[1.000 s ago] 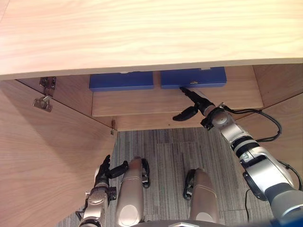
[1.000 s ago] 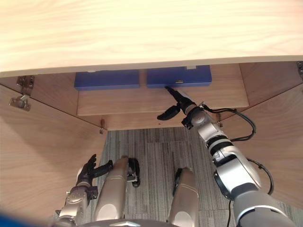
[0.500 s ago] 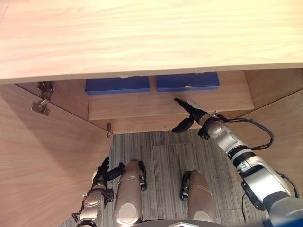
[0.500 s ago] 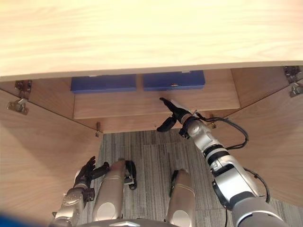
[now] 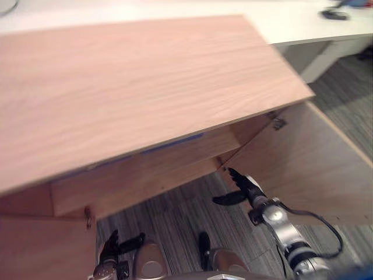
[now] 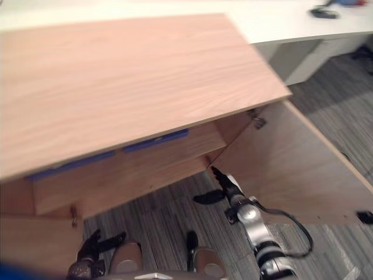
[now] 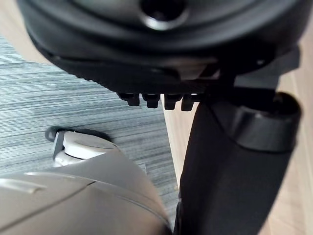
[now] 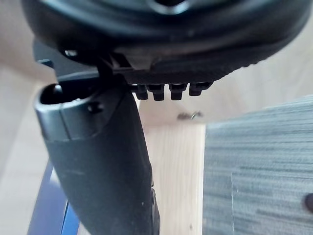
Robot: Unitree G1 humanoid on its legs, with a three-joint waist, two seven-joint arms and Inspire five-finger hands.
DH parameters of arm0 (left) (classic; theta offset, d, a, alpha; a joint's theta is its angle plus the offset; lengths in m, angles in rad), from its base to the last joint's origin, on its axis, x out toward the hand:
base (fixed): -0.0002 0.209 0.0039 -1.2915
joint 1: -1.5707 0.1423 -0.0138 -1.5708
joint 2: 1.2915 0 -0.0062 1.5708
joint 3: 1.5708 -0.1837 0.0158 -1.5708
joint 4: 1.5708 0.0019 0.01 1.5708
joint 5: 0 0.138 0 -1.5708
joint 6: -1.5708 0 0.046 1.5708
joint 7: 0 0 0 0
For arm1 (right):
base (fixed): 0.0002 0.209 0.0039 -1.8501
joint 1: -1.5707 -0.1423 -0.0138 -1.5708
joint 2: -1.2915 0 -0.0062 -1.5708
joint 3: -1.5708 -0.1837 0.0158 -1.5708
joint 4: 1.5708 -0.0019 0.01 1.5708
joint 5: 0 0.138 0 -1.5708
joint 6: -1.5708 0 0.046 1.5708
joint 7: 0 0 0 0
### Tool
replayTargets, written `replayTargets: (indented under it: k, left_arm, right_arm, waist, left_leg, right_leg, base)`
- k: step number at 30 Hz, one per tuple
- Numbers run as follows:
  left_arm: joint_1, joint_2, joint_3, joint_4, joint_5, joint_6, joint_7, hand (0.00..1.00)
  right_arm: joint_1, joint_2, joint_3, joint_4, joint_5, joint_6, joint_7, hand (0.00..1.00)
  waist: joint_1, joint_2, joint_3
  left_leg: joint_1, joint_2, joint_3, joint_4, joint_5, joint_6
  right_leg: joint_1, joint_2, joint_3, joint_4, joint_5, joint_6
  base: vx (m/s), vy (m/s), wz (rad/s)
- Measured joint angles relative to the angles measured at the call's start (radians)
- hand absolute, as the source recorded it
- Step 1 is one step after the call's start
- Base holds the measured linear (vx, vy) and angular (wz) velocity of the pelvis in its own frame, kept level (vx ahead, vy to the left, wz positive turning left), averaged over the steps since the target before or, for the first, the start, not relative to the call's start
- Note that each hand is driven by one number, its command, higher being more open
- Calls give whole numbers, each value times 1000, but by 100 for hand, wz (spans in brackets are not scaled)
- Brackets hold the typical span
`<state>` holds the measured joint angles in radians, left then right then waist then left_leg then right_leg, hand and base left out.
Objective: Walk over to the cabinet, pick up the folder, carry it to the office cabinet, place the folder inside the office cabinet, then close the office cabinet door
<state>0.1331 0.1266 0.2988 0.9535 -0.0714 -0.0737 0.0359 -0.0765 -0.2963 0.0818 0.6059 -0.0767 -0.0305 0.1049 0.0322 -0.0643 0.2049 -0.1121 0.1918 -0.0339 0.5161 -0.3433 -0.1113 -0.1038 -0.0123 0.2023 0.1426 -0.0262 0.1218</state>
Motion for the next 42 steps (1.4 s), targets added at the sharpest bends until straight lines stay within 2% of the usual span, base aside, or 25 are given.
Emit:
replayTargets:
  k: [1, 3, 6, 8, 9, 10, 11, 12, 13, 14, 15, 16, 17, 18, 20, 21, 23, 26, 29, 37, 42]
  left_arm:
    - [-2, -8, 0, 6, 0, 0, 0, 100]
    - [-19, -20, -13, 11, 0, -4, 0, 100]
    - [-40, -26, -20, 16, 4, -4, 5, 100]
    - [-48, -32, -20, 23, 6, -4, 8, 100]
    - [-51, -39, -18, 25, 6, -4, 10, 100]
    - [-55, -54, -17, 27, 6, -4, 12, 100]
    - [-58, -60, -17, 28, 6, -5, 13, 100]
    - [-66, -74, -18, 30, 6, -5, 18, 100]
    - [-65, -96, -18, 30, 6, -5, 24, 100]
    - [-57, -105, -18, 30, 6, -4, 29, 100]
    - [-35, -113, -19, 30, 6, -5, 33, 100]
    - [-16, -108, -19, 31, 6, -5, 39, 100]
    - [-12, -102, -19, 31, 6, -5, 41, 100]
    - [-11, -93, -19, 51, 5, 2, 49, 100]
    - [-16, -111, -16, 64, 6, 5, 46, 100]
    - [-19, -112, -17, 72, 7, 5, 44, 100]
    - [-31, -114, -18, 94, 17, 7, 43, 100]
    - [-40, -114, -20, 100, 46, 9, 42, 100]
    - [-39, -107, -52, 100, 45, 9, 43, 100]
    - [-20, -50, -90, 100, 44, 9, 43, 100]
    - [20, -39, -100, 100, 43, 9, 43, 100]
  right_arm:
    - [14, -1, -21, 0, 0, 0, -6, 100]
    - [60, 13, -76, 1, 2, 6, -25, 100]
    - [133, 84, -128, -3, 33, 7, -54, 100]
    - [168, 123, -132, -14, 42, 8, -67, 100]
    - [189, 143, -131, -31, 42, 9, -73, 100]
    - [213, 161, -140, -46, 42, 8, -83, 100]
    - [226, 171, -148, -51, 45, 9, -94, 100]
    - [241, 183, -169, -54, 53, 11, -112, 100]
    - [259, 190, -194, -58, 65, 11, -125, 100]
    - [271, 191, -204, -64, 72, 11, -135, 100]
    - [290, 197, -223, -71, 78, 9, -154, 100]
    - [292, 205, -235, -71, 78, 8, -173, 100]
    - [293, 210, -240, -71, 78, 8, -176, 100]
    - [283, 226, -287, -71, 79, 7, -195, 100]
    - [271, 222, -348, -72, 79, 8, -217, 100]
    - [257, 220, -377, -72, 79, 8, -227, 100]
    - [234, 204, -401, -72, 80, 8, -247, 100]
    - [212, 170, -433, -71, 81, 9, -271, 100]
    - [186, 142, -461, -72, 84, 10, -286, 100]
    - [-16, 34, -452, -66, 122, 10, -296, 100]
    - [-218, -73, -362, 32, 163, 3, -304, 100]
  waist:
    - [-11, 10, -11]
    - [-54, 13, -26]
    - [-55, 8, -41]
    - [-53, 20, -44]
    - [-47, 30, -46]
    - [-48, 38, -48]
    - [-48, 42, -49]
    - [-49, 56, -40]
    - [-51, 72, -47]
    - [-53, 87, -53]
    - [-54, 102, -74]
    - [-54, 86, -87]
    - [-53, 74, -91]
    - [-47, 62, -95]
    - [-41, 77, -103]
    - [-41, 77, -103]
    - [-42, 76, -103]
    - [-49, 78, -104]
    - [-52, 80, -105]
    - [-44, 90, -106]
    - [-31, 95, -105]
  left_leg:
    - [16, -4, -10, -26, -13, -4]
    - [55, -30, 8, -85, -17, 1]
    - [112, -51, 114, -141, -11, 11]
    - [147, -56, 199, -171, 0, 27]
    - [166, -53, 262, -187, 11, 34]
    - [186, -54, 309, -193, 16, 40]
    - [190, -51, 330, -197, 19, 45]
    - [212, -47, 357, -199, 25, 46]
    - [236, -30, 380, -201, 29, 40]
    - [243, -16, 386, -201, 31, 36]
    - [254, 5, 397, -216, 42, 16]
    - [272, 7, 411, -238, 56, -7]
    - [275, 4, 413, -241, 57, -12]
    - [280, 10, 407, -267, 65, -25]
    - [288, -3, 352, -350, 92, 11]
    - [296, -4, 341, -389, 117, 19]
    - [306, -2, 343, -424, 142, 20]
    - [306, -1, 353, -430, 148, 11]
    - [302, -15, 353, -441, 162, -12]
    - [270, -53, 327, -439, 170, -2]
    - [264, -55, 294, -439, 171, -1]
  right_leg:
    - [-5, 3, 18, -4, 2, 3]
    - [-39, -2, 70, 4, 23, 25]
    - [-78, -2, 160, 7, 58, 39]
    - [-106, 5, 142, 14, 101, 38]
    - [-132, 3, 55, 23, 141, 15]
    - [-137, -10, -80, -1, 184, -36]
    - [-134, -24, -160, -9, 186, -55]
    - [-154, -81, -340, 89, 120, -125]
    - [-163, -151, -475, 228, 34, -158]
    - [-161, -176, -511, 290, 6, -160]
    - [-151, -220, -541, 369, -37, -149]
    - [-116, -262, -543, 375, -46, -136]
    - [-108, -269, -541, 363, -53, -121]
    - [-92, -232, -529, 295, -73, -52]
    - [-91, -170, -517, 221, -43, -71]
    - [-94, -138, -503, 189, -27, -82]
    - [-103, -102, -479, 157, -4, -96]
    - [-102, -72, -451, 105, 41, -105]
    - [-89, -69, -438, 44, 96, -106]
    - [-15, -78, -444, -170, 230, -95]
    - [22, -78, -470, -227, 256, -96]
  base:
    - [18, 195, -101]
    - [-67, 170, -83]
    - [-113, 111, -106]
    - [-114, 20, -130]
    - [-160, -36, -129]
    - [-199, -54, -116]
    - [-220, -59, -75]
    - [-173, -19, -44]
    - [-154, -18, -36]
    - [-98, -70, -32]
    - [-23, -174, -36]
    - [10, -223, -35]
    - [59, -302, -53]
    - [46, -260, -39]
    - [14, -220, -57]
    - [-14, -149, -64]
    - [-22, -80, -56]
    - [-27, -10, -41]
    - [-19, 61, -15]
    - [-47, 29, 4]
    - [-66, -4, 17]
